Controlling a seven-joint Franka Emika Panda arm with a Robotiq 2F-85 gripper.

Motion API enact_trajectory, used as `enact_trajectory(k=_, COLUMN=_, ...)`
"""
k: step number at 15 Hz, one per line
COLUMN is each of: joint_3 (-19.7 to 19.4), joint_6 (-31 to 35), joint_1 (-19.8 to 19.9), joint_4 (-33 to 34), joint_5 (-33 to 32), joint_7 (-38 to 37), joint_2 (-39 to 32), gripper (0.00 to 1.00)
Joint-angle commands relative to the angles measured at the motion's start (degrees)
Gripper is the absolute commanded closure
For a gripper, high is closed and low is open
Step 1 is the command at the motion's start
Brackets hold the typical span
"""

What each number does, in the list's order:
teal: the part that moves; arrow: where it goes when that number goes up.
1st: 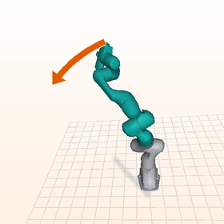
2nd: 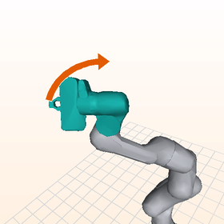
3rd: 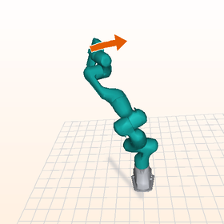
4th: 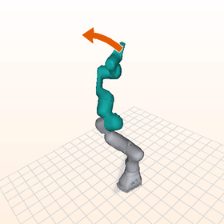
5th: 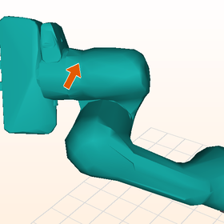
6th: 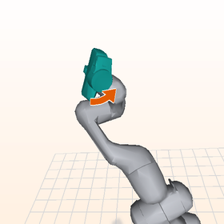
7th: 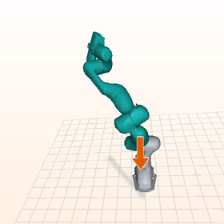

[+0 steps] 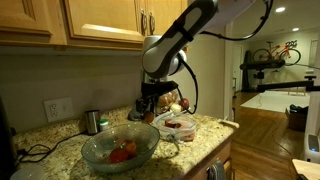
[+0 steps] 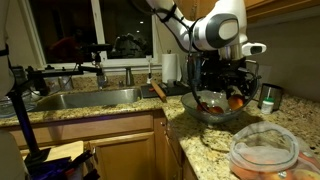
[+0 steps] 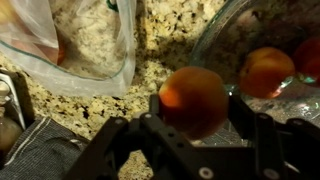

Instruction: Pick up the mango from the bag and put it in the bowl

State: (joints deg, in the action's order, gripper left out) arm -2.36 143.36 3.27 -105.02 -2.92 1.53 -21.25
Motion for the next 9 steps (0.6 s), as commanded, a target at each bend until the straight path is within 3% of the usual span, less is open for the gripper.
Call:
enact_trajectory(k=1, joint_3=2.1, joint_6=-0.3, joint_1=1.4, joint_4=-1.2, joint_5=3.7, joint_7=5.3, joint_2=2.1, gripper=0.56)
enact_trajectory(k=9, joint_3=3.8, joint_6=-9.9, joint_1=6.4, joint_4=6.5, joint_5=13.1, joint_7=19.0, joint_2=-0.9, gripper=0.56)
